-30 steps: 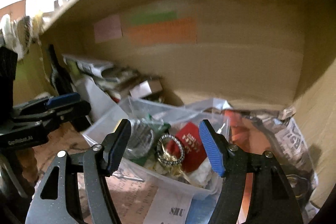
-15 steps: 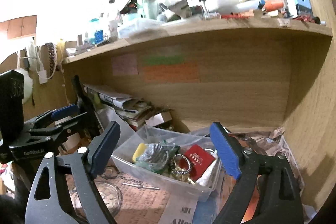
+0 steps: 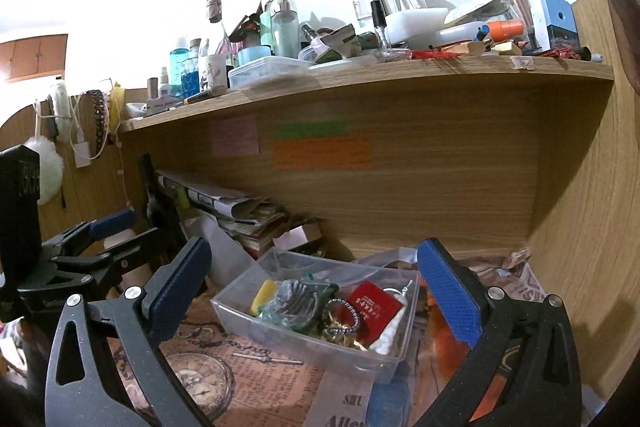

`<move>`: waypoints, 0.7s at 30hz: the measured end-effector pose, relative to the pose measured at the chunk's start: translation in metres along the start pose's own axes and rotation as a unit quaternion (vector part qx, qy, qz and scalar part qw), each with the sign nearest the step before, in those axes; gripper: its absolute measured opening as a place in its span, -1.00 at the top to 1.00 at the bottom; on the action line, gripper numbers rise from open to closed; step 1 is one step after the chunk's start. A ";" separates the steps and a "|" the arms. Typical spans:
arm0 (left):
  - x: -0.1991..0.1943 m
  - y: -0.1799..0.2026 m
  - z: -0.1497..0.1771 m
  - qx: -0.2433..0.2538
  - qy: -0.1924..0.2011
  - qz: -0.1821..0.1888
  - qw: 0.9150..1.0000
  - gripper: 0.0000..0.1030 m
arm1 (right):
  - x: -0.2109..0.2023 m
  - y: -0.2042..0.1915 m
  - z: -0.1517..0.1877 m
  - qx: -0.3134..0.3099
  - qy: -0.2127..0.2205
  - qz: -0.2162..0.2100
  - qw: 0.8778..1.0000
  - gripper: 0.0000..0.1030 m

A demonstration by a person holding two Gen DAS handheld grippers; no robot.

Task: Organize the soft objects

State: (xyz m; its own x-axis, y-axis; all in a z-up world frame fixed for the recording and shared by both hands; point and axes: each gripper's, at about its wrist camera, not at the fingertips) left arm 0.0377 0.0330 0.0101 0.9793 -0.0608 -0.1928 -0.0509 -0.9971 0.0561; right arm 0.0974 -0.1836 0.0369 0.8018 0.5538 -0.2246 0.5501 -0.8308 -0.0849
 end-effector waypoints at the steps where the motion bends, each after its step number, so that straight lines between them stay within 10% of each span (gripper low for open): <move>1: 0.000 0.000 0.000 0.000 0.000 -0.001 1.000 -1.00 | 0.000 0.000 0.000 -0.001 0.000 0.000 1.000 -1.00; 21: 0.000 0.002 0.001 -0.001 -0.001 -0.006 1.000 -1.00 | -0.002 -0.004 0.000 -0.002 0.001 -0.004 1.000 -1.00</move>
State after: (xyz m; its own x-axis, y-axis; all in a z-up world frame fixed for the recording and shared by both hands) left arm 0.0372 0.0310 0.0090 0.9793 -0.0487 -0.1964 -0.0384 -0.9977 0.0559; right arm 0.0938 -0.1817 0.0372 0.7981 0.5601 -0.2221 0.5571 -0.8264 -0.0817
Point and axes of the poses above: each gripper's, at about its wrist camera, not at the fingertips, and x roughly the way its jaws point, y to its right, z to its underside, and after that the axes turned 3 degrees about y, right-handed
